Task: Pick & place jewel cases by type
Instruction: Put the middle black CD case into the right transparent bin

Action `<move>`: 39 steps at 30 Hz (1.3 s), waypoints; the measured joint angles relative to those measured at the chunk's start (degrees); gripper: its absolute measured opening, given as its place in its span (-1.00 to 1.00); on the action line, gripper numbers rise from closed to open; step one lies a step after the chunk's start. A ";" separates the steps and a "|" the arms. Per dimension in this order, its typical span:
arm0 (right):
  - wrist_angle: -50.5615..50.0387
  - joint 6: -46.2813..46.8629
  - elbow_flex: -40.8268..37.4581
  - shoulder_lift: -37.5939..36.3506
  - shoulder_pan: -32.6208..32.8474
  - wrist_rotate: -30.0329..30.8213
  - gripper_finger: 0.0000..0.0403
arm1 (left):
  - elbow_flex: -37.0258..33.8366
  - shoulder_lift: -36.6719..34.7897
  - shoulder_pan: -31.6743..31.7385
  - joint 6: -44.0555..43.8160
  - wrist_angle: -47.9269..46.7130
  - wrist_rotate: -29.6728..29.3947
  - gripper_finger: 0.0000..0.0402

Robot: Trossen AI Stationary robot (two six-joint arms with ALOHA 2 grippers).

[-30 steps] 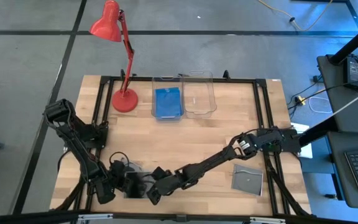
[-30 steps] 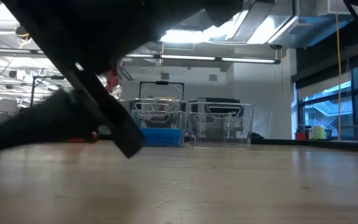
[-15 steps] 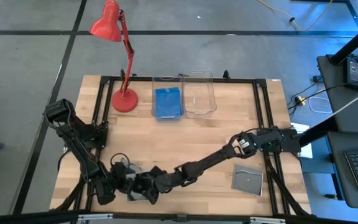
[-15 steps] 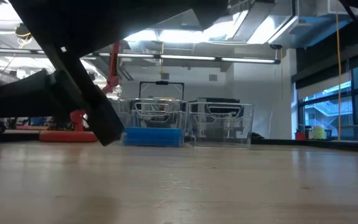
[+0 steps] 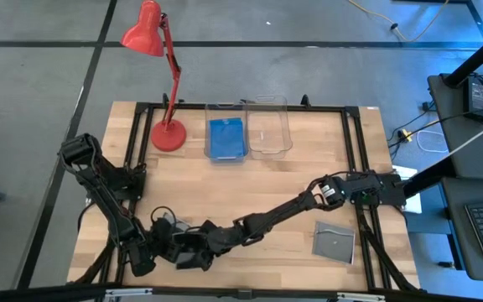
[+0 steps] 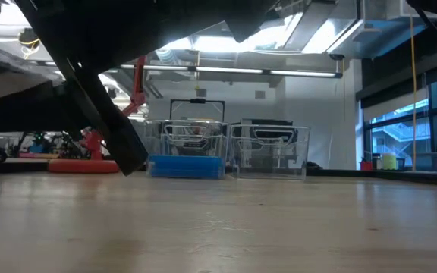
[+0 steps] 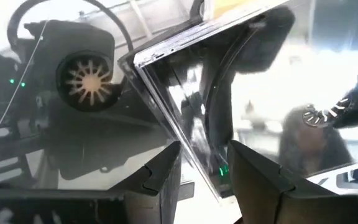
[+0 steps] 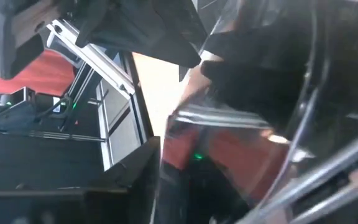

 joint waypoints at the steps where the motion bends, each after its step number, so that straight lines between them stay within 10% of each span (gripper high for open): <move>1: -0.02 -0.25 0.00 0.00 0.00 0.00 -0.15 | 0.00 0.00 0.00 0.16 0.00 -0.17 -0.37; 39: -1.05 -7.24 0.13 -0.15 0.00 -6.04 -0.87 | 0.00 -9.90 -4.77 8.55 -6.84 -4.85 -0.22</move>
